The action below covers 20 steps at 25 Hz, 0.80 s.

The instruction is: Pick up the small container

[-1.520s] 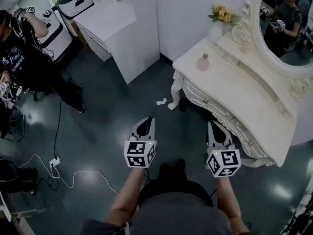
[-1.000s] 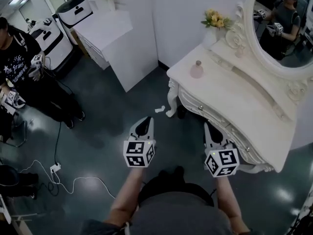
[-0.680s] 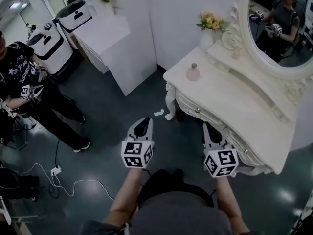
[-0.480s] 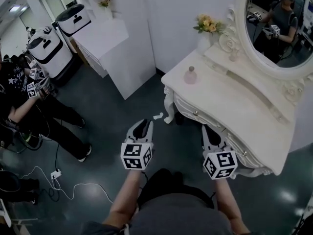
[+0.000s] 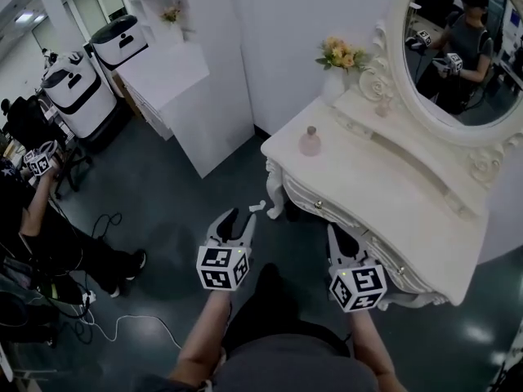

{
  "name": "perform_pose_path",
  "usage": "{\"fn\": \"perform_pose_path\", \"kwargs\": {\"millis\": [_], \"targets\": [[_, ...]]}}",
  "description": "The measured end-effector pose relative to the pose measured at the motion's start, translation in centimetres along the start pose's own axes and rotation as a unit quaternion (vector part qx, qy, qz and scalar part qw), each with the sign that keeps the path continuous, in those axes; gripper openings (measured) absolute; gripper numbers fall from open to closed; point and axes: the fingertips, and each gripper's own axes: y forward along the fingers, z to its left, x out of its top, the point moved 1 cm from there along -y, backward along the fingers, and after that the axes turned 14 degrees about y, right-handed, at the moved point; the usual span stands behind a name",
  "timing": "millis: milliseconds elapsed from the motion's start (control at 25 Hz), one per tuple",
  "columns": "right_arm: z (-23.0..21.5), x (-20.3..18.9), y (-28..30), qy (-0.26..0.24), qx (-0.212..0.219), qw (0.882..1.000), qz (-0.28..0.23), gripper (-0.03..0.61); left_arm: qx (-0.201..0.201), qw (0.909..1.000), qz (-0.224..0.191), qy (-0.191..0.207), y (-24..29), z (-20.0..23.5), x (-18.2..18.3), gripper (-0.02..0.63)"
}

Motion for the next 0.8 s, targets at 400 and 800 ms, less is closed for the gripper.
{"fn": "perform_pose_path", "kwargs": {"millis": [400,800], "targets": [[-2.3,1.4,4.4,0.007,-0.023,1.000,-0.003,0.005,-0.012,0.9999,0.006,0.006,6.0,2.4,0.3,0.190],[-6.1,3.6,11.1,0.022,-0.074,0.997,-0.007,0.005,-0.067,0.9978,-0.006,0.002,15.6,5.0,2.1,0.224]]}}
